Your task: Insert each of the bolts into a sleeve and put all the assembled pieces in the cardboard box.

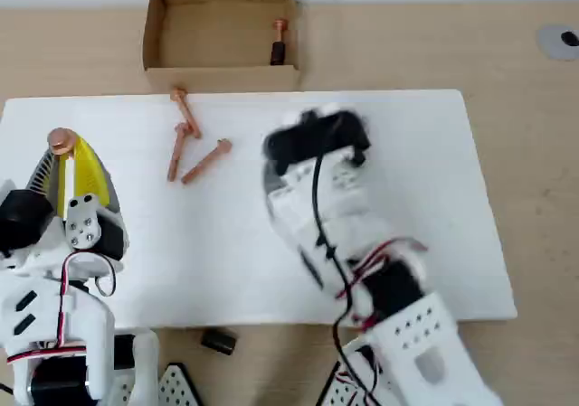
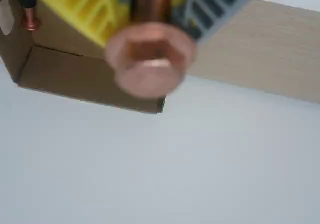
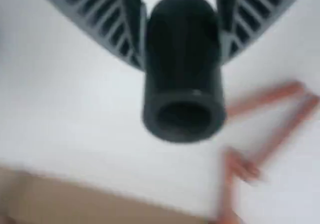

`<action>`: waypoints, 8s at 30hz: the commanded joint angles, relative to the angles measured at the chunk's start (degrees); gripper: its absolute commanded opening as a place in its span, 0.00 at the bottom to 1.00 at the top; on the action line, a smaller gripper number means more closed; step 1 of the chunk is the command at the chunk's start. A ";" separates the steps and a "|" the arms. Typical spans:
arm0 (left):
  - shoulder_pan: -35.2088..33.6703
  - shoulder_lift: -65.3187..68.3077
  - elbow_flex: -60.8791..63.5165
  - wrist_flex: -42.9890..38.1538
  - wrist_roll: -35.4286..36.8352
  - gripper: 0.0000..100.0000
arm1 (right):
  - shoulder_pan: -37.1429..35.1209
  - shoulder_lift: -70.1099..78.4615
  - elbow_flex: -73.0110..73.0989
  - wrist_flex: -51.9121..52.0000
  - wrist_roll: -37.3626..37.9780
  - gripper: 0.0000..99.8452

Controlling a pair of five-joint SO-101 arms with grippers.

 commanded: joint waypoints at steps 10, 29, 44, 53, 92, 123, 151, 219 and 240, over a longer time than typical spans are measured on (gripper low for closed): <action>5.36 0.40 -3.08 -1.41 -0.62 0.01 | -10.33 -20.26 30.81 -36.13 10.90 0.01; 30.33 0.22 -3.60 -1.76 -8.35 0.01 | -10.33 -21.93 34.51 -39.74 10.46 0.01; 32.44 0.04 8.53 -13.89 -13.63 0.01 | -10.33 -22.37 34.51 -35.78 10.37 0.01; 33.76 -4.00 10.37 -14.07 -5.98 0.01 | -10.33 -22.37 34.51 -35.69 10.37 0.01; 34.29 -6.20 7.74 -13.80 4.66 0.01 | -10.33 -22.02 34.51 -35.52 10.37 0.01; 35.43 -6.20 17.67 -20.13 -0.70 0.01 | -10.33 -22.37 34.51 -35.52 10.37 0.01; 32.18 -6.11 21.63 -24.09 3.08 0.14 | -10.15 -22.46 34.51 -35.78 10.37 0.01; -0.62 66.77 -16.09 6.24 -15.30 0.14 | 14.81 117.32 -106.15 -32.62 5.89 0.01; 2.29 67.38 -10.20 0.18 -12.22 0.14 | 14.64 135.69 -127.87 -20.92 5.63 0.23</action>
